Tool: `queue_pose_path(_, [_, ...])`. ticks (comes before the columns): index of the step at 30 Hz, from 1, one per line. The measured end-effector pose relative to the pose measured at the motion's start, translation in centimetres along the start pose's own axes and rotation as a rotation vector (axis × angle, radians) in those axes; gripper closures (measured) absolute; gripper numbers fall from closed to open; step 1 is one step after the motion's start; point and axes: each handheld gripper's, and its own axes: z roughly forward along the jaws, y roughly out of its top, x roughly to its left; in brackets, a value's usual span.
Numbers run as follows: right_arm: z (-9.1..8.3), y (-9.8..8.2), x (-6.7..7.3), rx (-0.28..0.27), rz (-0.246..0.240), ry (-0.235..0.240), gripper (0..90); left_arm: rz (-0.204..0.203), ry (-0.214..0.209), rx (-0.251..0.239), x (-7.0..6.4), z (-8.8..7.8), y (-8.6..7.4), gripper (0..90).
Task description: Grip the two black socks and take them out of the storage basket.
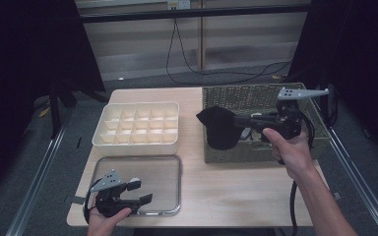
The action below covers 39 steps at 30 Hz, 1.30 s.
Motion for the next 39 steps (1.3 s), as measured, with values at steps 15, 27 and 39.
queue_pose_path(15, [0.0,-1.8,2.1,0.015,-0.01,0.016,87.4,0.024,0.007,-0.011,-0.6,0.3,0.6,34.7])
queue_pose_path(27, [0.3,-4.5,4.1,0.045,-0.005,0.037,87.4,0.052,-0.019,-0.017,-1.3,1.1,1.4,41.2])
queue_pose_path(39, [0.9,-8.4,4.3,0.094,0.054,0.045,87.5,0.067,-0.042,-0.015,-1.9,2.6,2.7,42.5])
